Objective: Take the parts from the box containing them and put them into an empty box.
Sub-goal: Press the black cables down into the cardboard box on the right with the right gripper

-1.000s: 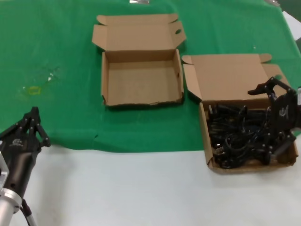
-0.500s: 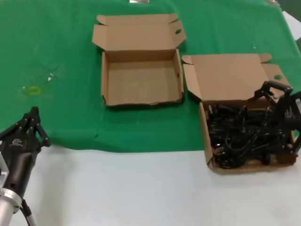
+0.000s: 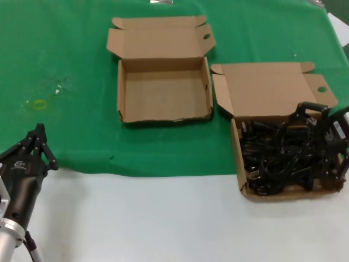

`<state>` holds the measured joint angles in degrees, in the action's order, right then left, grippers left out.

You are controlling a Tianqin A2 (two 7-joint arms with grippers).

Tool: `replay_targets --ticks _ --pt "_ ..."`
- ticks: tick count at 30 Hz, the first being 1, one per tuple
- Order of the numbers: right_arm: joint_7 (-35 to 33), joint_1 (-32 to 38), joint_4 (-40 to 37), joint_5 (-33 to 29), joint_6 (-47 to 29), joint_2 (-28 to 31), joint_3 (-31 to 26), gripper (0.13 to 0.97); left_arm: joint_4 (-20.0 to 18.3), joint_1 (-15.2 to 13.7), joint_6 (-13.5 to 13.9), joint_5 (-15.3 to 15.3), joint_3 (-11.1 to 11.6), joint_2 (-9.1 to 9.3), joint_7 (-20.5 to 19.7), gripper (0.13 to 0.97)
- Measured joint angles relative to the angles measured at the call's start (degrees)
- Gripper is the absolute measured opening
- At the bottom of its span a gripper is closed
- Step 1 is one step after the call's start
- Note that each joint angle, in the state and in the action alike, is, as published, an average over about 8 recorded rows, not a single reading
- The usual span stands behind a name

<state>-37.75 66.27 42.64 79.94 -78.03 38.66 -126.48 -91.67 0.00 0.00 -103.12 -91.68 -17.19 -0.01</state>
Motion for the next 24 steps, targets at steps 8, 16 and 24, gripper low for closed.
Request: replay_targets --ticks 8,16,24 --pt "-2.7 1.5 -6.5 -1.7 0.1 -2.2 -0.5 0.928 0.0 0.0 0.0 0.0 0.0 0.00 0.0 0.144" --pt "-3.8 3.1 -10.5 -2.6 0.7 -3.5 -0.2 0.844 0.0 0.0 0.0 0.0 0.0 0.00 0.0 0.144" --pt "-3.5 3.4 -11.2 -3.1 1.0 -3.8 0.2 0.703 0.0 0.0 0.0 0.0 0.0 0.00 0.0 0.144"
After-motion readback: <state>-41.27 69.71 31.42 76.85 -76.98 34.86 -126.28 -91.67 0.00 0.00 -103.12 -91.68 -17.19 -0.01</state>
